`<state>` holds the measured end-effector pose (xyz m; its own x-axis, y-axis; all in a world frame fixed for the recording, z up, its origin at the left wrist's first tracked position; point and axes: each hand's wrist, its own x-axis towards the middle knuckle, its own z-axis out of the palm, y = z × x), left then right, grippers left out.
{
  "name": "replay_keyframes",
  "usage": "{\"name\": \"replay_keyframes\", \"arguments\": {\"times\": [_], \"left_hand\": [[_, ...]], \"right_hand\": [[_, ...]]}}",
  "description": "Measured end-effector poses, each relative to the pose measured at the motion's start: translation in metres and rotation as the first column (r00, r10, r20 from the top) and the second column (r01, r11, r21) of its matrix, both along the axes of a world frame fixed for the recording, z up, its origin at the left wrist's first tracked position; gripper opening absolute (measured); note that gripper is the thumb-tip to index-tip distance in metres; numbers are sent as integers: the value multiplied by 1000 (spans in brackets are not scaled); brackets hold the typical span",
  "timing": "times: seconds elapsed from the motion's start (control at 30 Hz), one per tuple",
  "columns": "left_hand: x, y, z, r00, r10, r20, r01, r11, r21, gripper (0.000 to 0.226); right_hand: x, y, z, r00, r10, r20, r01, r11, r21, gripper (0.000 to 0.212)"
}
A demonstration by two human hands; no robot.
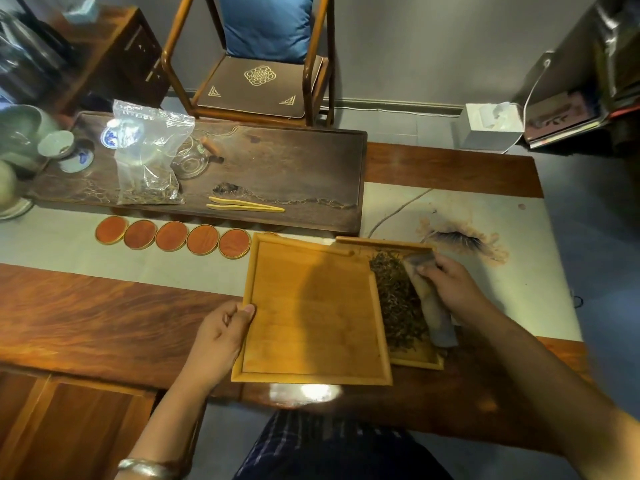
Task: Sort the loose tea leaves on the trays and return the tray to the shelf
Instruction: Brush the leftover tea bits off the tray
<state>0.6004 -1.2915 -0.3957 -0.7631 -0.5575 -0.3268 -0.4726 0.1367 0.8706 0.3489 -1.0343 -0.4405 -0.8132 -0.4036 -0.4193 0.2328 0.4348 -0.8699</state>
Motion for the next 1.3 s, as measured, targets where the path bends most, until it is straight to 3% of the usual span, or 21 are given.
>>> {"name": "replay_keyframes", "arguments": {"times": [0.13, 0.27, 0.43, 0.63, 0.9, 1.13, 1.2, 1.3], "left_hand": [[3, 0, -4, 999, 34, -4, -34, 998, 46, 36], [5, -3, -4, 996, 89, -21, -87, 994, 60, 34], [14, -15, -10, 981, 190, -23, -188, 979, 84, 30], [34, -32, -18, 948, 317, 15, -317, 943, 105, 31], [42, -47, -30, 907, 422, -14, -418, 901, 117, 36], [29, -51, -32, 910, 413, -26, -406, 903, 141, 35], [23, -52, -31, 913, 408, -33, -398, 905, 151, 33], [14, -53, -28, 922, 385, -53, -374, 916, 149, 32]], "right_hand": [[-14, -14, 17, 1000, 5, 14, -4, 1000, -14, 15], [-37, -51, 37, 967, 180, -180, -165, 982, 94, 17], [-68, -126, 44, 800, 481, -359, -401, 874, 276, 16], [-93, -220, 18, 522, 749, -408, -574, 662, 483, 14], [-102, -262, -28, 415, 857, -307, -686, 516, 513, 19], [-111, -250, -36, 415, 865, -281, -734, 501, 459, 40], [-118, -244, -37, 486, 821, -299, -708, 570, 417, 36], [-131, -231, -43, 672, 683, -285, -599, 728, 333, 23]]}}
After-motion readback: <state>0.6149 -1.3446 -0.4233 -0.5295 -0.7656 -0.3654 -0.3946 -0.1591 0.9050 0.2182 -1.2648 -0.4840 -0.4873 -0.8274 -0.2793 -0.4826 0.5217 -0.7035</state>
